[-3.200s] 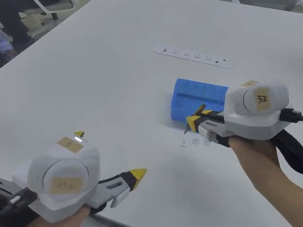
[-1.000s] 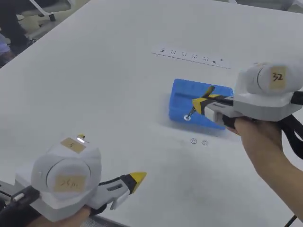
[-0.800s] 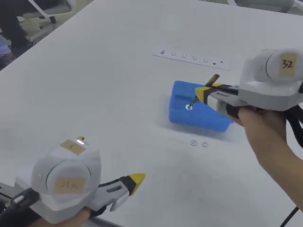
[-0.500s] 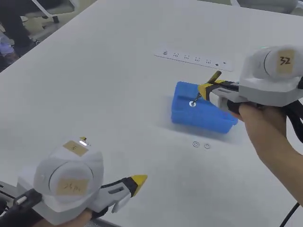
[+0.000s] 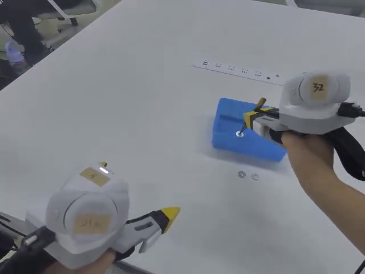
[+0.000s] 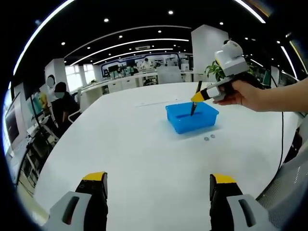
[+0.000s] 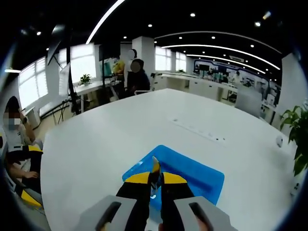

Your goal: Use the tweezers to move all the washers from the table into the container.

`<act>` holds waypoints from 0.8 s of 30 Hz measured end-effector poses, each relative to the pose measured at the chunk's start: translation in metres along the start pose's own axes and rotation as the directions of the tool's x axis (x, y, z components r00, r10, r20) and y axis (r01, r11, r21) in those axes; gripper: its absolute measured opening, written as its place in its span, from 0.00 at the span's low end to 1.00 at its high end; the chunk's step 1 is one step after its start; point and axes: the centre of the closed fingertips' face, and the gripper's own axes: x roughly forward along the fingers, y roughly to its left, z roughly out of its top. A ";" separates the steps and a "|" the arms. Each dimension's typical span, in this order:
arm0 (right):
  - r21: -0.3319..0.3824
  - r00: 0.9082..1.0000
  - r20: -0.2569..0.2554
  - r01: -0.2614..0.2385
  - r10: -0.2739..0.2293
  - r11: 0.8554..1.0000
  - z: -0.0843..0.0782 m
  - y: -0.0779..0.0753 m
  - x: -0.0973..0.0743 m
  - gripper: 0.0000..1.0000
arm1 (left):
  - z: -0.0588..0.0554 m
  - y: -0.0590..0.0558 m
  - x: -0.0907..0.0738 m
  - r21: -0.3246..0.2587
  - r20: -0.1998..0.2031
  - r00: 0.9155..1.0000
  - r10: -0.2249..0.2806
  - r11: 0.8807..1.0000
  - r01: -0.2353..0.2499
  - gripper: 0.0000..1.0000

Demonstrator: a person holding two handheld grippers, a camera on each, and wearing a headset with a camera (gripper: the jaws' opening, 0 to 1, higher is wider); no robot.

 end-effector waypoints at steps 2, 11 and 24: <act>-0.006 1.000 -0.010 0.006 -0.006 1.000 -0.004 -0.002 0.001 0.03 | 0.001 0.001 -0.001 -0.004 0.003 1.000 0.004 1.000 -0.004 0.90; -0.002 0.998 -0.054 0.013 -0.013 1.000 -0.022 -0.007 0.006 0.03 | 0.001 -0.004 0.000 0.013 0.002 1.000 -0.009 1.000 0.009 0.91; 0.007 0.998 -0.061 0.014 -0.014 1.000 -0.031 -0.008 0.008 0.03 | -0.003 -0.005 0.001 0.025 -0.016 1.000 -0.010 1.000 0.010 0.91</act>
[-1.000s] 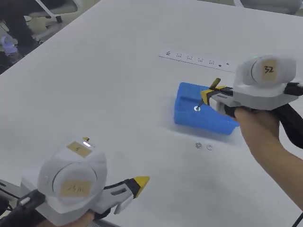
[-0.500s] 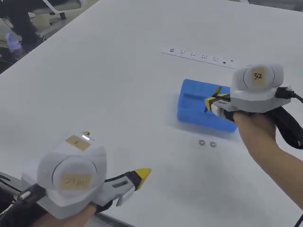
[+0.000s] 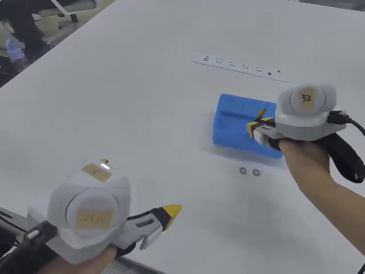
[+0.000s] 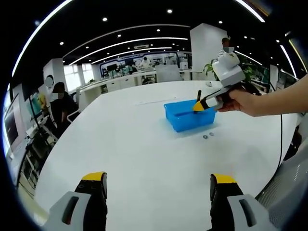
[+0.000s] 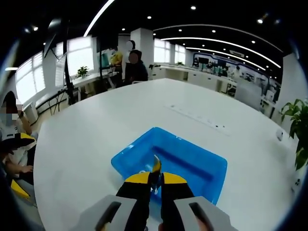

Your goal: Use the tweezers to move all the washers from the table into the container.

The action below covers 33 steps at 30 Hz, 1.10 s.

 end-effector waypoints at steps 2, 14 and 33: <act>0.017 1.000 0.007 0.005 -0.005 1.000 0.000 -0.002 0.000 0.03 | 0.000 0.000 0.000 0.001 0.001 1.000 0.000 1.000 0.000 0.91; 0.066 1.000 0.012 0.012 -0.012 0.998 -0.002 -0.005 0.000 0.03 | 0.000 0.000 0.000 0.002 -0.001 1.000 0.003 1.000 -0.003 0.91; 0.047 0.997 0.070 -0.016 0.013 0.999 0.028 0.001 -0.028 0.04 | 0.000 0.003 0.001 -0.010 -0.003 1.000 0.005 1.000 -0.005 0.90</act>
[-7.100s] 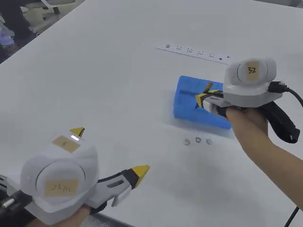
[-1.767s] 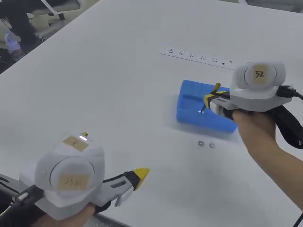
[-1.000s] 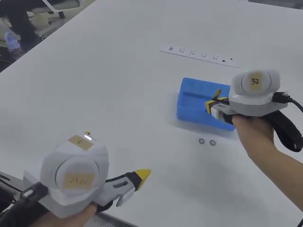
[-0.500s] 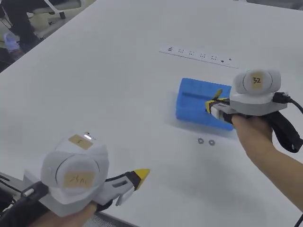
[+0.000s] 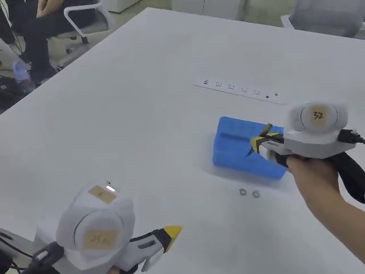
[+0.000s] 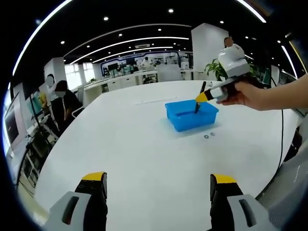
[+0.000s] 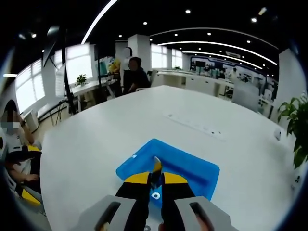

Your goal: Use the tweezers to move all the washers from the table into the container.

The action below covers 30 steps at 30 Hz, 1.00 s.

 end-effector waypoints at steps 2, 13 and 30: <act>0.006 1.000 0.028 -0.004 0.003 1.000 0.007 0.004 -0.009 0.04 | 0.000 0.000 0.000 0.002 -0.001 1.000 0.000 1.000 0.000 0.90; 0.024 0.996 0.081 -0.039 0.037 0.999 0.014 0.023 -0.036 0.04 | 0.002 0.000 0.001 0.006 0.001 1.000 0.001 1.000 -0.001 0.90; 0.024 0.996 -0.065 -0.061 0.063 0.998 -0.048 0.037 -0.019 0.04 | 0.000 -0.001 0.002 0.012 -0.005 1.000 0.000 1.000 0.000 0.90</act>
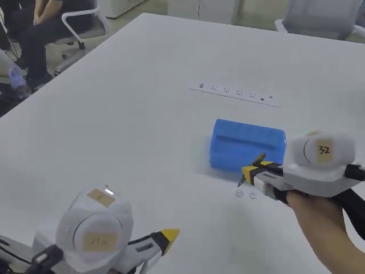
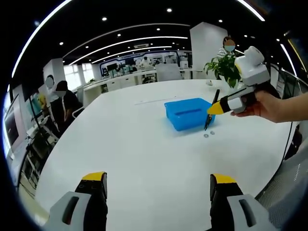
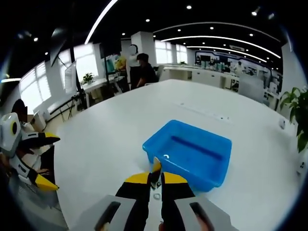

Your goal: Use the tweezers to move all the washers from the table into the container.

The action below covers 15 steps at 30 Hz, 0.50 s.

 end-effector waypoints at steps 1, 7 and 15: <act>0.002 1.000 -0.004 0.001 -0.001 1.000 -0.001 0.000 0.001 0.04 | 0.000 0.000 0.000 0.000 0.000 1.000 0.000 1.000 0.000 0.90; 0.015 1.000 -0.015 0.008 -0.008 1.000 -0.006 -0.004 0.003 0.04 | 0.000 0.000 -0.001 0.005 -0.001 1.000 0.004 1.000 -0.004 0.90; 0.016 1.000 -0.015 0.014 -0.013 1.000 -0.004 -0.005 0.002 0.04 | 0.001 0.000 -0.002 0.003 0.002 1.000 0.004 1.000 -0.004 0.90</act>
